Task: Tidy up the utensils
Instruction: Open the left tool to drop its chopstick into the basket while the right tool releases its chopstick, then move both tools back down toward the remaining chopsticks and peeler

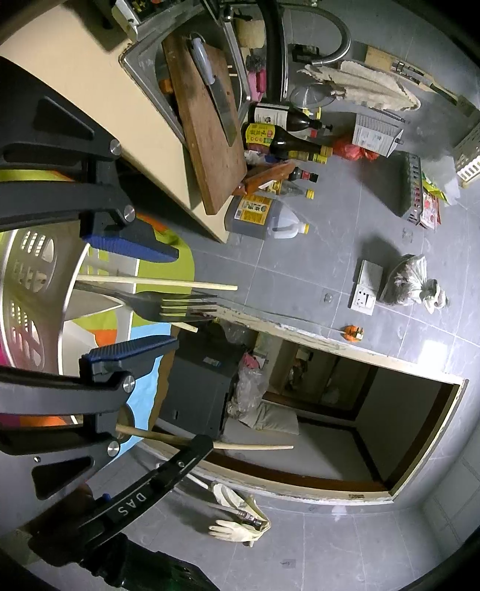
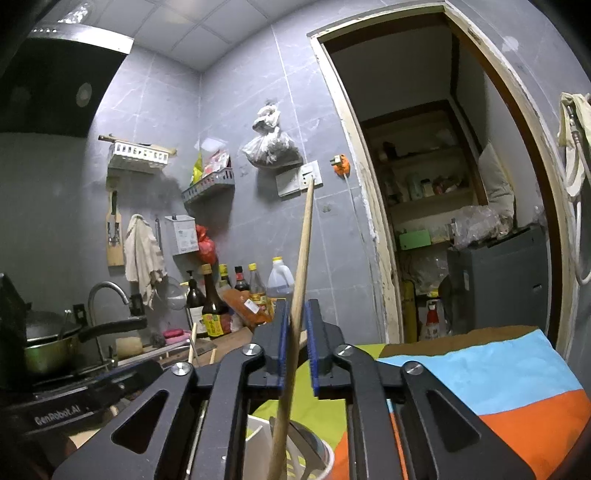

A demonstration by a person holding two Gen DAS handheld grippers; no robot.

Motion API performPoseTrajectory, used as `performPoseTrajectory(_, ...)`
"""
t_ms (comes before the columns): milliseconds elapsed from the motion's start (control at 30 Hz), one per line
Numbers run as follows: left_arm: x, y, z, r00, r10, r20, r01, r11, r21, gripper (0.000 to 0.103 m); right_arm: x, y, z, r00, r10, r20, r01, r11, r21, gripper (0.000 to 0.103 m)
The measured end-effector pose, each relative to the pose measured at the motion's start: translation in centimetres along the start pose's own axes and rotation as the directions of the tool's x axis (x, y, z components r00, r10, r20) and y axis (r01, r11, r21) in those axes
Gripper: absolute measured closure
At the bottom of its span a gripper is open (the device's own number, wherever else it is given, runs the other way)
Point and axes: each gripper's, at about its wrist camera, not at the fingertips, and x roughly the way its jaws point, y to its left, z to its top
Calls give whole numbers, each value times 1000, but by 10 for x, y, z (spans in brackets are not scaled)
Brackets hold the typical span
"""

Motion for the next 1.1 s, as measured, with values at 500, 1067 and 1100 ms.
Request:
performPoseTrajectory(500, -13, -21, 0, 999, -45, 10, 45, 999, 15, 51, -45, -15, 16, 1000, -1, -11, 0, 999, -45, 59)
performPoseTrajectory(1067, -24, -90, -23, 981, -180, -69, 184, 981, 63, 5, -123, -75, 28, 982, -178, -66, 166, 974, -153, 0)
performPoseTrajectory(1100, -24, -95, -27, 979, -188, -83, 194, 978, 72, 5, -125, -78, 27, 980, -187, -76, 173, 972, -158, 0)
